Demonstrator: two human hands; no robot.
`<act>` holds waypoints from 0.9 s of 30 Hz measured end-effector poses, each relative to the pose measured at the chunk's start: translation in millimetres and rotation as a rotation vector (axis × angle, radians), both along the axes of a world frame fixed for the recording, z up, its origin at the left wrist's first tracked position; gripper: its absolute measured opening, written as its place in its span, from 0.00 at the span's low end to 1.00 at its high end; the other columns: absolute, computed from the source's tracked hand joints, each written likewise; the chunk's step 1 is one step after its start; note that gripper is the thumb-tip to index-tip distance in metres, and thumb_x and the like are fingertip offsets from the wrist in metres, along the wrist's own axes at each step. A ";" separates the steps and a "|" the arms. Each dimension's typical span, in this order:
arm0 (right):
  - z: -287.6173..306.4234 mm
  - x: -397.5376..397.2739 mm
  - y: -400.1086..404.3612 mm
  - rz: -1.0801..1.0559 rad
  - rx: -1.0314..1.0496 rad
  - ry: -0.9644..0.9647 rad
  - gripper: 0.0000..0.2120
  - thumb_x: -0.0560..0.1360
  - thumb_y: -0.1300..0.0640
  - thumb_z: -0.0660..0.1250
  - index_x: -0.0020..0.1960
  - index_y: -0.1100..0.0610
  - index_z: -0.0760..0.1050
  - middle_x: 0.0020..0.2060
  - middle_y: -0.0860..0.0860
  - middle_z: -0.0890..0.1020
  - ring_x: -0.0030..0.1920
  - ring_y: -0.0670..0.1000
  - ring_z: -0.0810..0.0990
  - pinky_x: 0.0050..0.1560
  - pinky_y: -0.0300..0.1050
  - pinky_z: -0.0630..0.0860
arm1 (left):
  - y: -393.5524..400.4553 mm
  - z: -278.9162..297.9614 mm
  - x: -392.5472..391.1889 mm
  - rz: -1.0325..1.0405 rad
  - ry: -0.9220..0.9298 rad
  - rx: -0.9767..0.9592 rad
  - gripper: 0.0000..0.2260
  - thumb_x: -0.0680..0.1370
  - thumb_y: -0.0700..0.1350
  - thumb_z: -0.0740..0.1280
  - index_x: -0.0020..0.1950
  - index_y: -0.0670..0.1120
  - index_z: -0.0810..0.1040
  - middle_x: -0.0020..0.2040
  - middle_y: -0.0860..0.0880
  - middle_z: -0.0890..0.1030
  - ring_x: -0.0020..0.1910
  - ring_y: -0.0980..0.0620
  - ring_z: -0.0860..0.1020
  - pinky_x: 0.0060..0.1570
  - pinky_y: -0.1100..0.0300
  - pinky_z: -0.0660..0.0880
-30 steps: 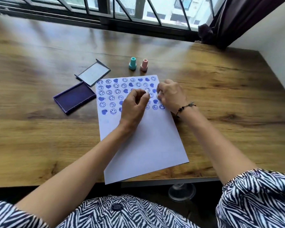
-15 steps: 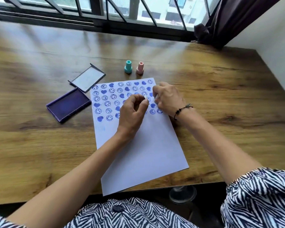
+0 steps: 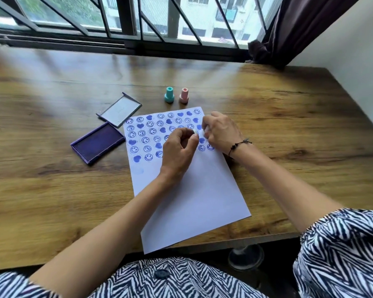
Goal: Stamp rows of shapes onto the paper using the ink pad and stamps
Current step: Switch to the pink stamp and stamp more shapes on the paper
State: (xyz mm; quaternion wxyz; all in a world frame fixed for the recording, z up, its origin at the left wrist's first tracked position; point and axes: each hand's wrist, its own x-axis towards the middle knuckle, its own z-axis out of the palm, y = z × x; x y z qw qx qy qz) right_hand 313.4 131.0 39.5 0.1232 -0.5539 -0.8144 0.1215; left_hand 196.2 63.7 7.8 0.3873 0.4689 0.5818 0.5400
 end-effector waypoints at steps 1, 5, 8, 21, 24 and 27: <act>2.6 2.1 -1.2 -0.012 -0.001 0.036 0.07 0.70 0.66 0.62 0.45 0.61 0.76 0.46 0.58 0.79 0.45 0.60 0.77 0.41 0.48 0.73 | 0.1 0.3 0.1 -0.005 -0.001 0.001 0.01 0.74 0.43 0.65 0.44 0.48 0.75 0.41 0.51 0.78 0.39 0.57 0.75 0.43 0.67 0.71; 15.3 21.6 -12.3 -0.195 0.227 0.411 0.04 0.70 0.65 0.65 0.43 0.62 0.78 0.42 0.59 0.81 0.41 0.55 0.77 0.44 0.46 0.72 | 0.3 -1.3 0.1 -0.009 -0.006 0.008 0.01 0.74 0.43 0.65 0.44 0.49 0.74 0.41 0.50 0.78 0.41 0.54 0.75 0.45 0.64 0.72; 19.8 38.3 -23.2 -0.374 0.190 0.690 0.02 0.71 0.61 0.67 0.42 0.56 0.78 0.39 0.57 0.81 0.32 0.53 0.78 0.35 0.44 0.77 | 1.0 -2.4 -0.1 -0.005 -0.001 0.014 0.01 0.74 0.44 0.65 0.44 0.50 0.74 0.40 0.54 0.78 0.39 0.60 0.75 0.42 0.71 0.70; 10.7 18.4 -67.6 -0.403 -0.319 1.246 0.07 0.72 0.68 0.66 0.40 0.57 0.76 0.33 0.53 0.79 0.25 0.46 0.76 0.32 0.39 0.81 | -9.6 12.0 0.2 -0.227 -0.121 0.036 0.04 0.73 0.40 0.66 0.47 0.46 0.76 0.39 0.53 0.79 0.38 0.59 0.76 0.46 0.64 0.74; 17.4 10.5 -71.2 -0.370 -0.351 1.276 0.08 0.73 0.69 0.64 0.40 0.58 0.76 0.33 0.54 0.78 0.28 0.49 0.77 0.37 0.44 0.82 | -13.0 22.1 -1.1 -0.282 -0.167 0.059 0.04 0.74 0.39 0.66 0.46 0.46 0.76 0.39 0.53 0.79 0.36 0.63 0.77 0.42 0.70 0.74; 19.4 5.5 -75.1 -0.337 -0.348 1.281 0.09 0.73 0.69 0.64 0.40 0.57 0.76 0.32 0.54 0.78 0.27 0.47 0.78 0.39 0.45 0.83 | -13.0 27.4 -5.9 -0.282 -0.175 0.065 0.04 0.74 0.39 0.66 0.48 0.44 0.77 0.39 0.52 0.79 0.36 0.64 0.76 0.41 0.70 0.74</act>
